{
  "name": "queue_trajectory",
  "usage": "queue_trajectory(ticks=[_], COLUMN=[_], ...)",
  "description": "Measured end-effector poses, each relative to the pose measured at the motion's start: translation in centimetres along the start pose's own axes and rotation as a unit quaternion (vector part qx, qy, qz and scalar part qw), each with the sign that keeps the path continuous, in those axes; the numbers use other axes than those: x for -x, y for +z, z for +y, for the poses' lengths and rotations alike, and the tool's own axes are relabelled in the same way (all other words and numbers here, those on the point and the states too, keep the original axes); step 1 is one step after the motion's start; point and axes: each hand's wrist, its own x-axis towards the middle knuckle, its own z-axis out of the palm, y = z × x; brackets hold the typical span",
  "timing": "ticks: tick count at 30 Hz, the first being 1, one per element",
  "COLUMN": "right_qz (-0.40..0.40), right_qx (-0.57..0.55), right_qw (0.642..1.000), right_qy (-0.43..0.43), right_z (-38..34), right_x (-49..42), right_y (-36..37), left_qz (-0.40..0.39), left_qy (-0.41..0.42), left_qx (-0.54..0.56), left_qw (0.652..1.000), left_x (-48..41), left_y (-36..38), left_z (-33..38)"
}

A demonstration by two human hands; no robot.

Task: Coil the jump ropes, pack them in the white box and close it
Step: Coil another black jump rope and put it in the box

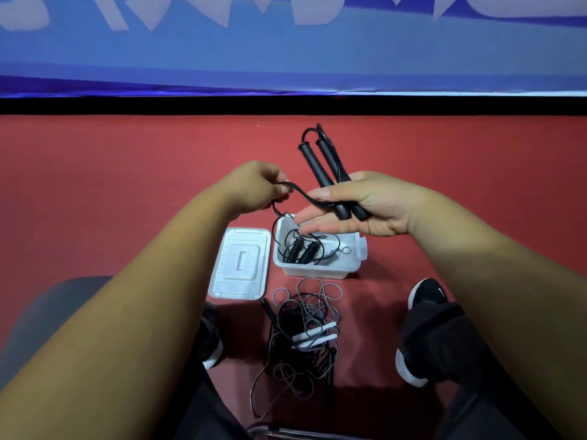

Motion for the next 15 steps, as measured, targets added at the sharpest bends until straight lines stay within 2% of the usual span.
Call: queue_trajectory(ticks=[5, 10, 12, 15], right_qz=[-0.107, -0.238, -0.263, -0.253], right_qx=[0.033, 0.051, 0.067, 0.112], right_qw=[0.991, 0.958, 0.945, 0.940], right_qy=[0.068, 0.154, 0.181, 0.200], right_z=[0.7, 1.7, 2.1, 2.8], right_x=[0.3, 0.2, 0.1, -0.2], right_y=[0.0, -0.2, 0.0, 0.5], left_qz=[-0.055, -0.094, -0.109, -0.131], left_qy=[0.003, 0.039, 0.052, 0.066], left_qx=[0.099, 0.168, 0.177, 0.179], left_qw=[0.994, 0.980, 0.977, 0.973], left_x=[-0.1, 0.8, 1.2, 1.1], left_y=[-0.1, -0.3, -0.4, -0.6], left_z=[0.3, 1.3, 1.8, 2.3])
